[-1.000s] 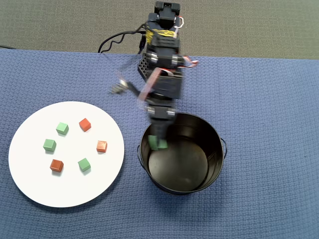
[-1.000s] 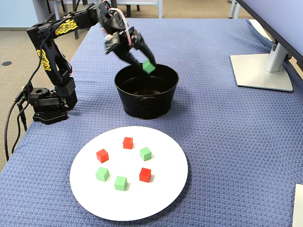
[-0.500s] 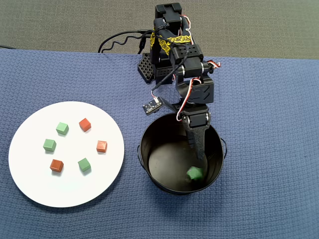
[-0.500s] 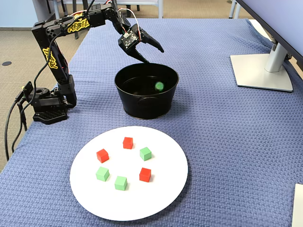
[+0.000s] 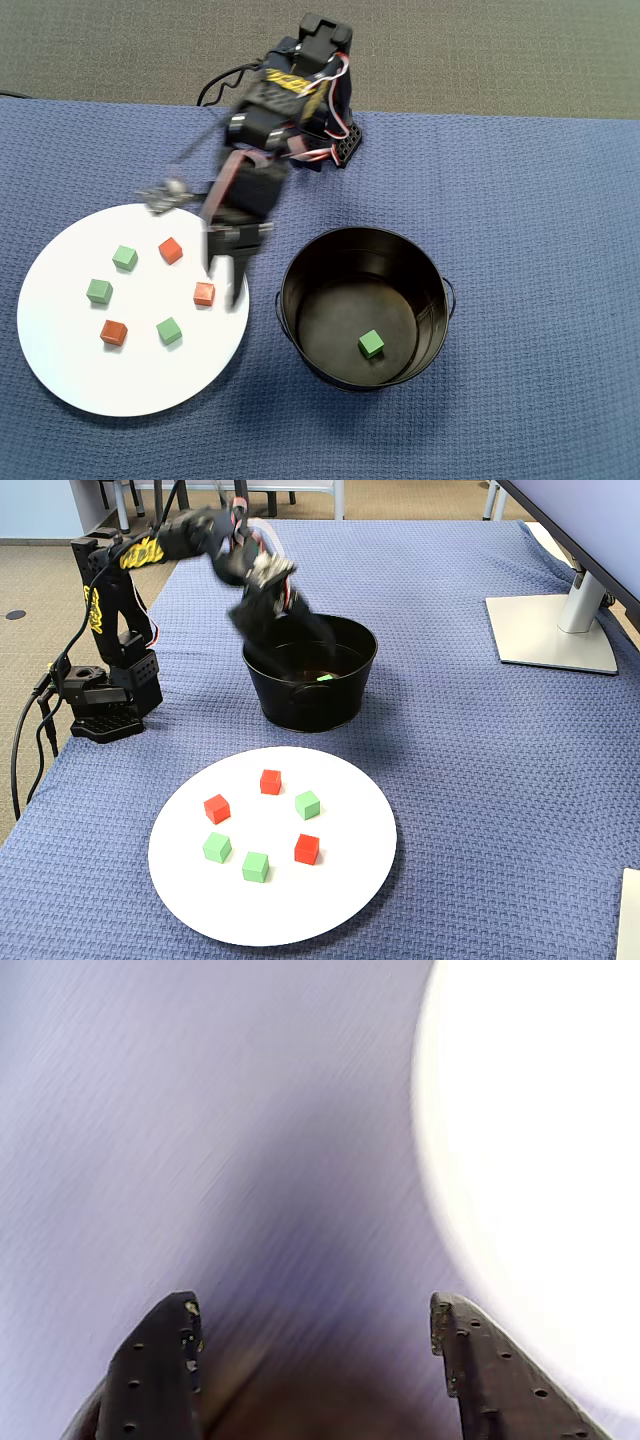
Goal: Pick up the green cubes from the white plate and place them in the black recipient
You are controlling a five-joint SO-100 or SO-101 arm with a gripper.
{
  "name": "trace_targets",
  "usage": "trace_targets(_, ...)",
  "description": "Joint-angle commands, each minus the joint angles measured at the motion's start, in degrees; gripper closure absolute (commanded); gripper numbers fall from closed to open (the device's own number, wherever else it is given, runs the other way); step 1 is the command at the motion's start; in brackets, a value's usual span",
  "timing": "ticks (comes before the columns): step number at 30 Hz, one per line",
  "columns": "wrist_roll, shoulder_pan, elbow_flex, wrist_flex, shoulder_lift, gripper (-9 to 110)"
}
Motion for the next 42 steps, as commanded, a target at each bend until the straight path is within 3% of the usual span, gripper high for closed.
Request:
trace_targets(1,-3.34,6.94,-1.93,-5.45,-5.71,79)
trace_targets(19,-0.44,6.42,-6.42,-9.23,-21.09,76)
trace_targets(42,-18.19,8.53,-4.83,-10.2,-27.33,78)
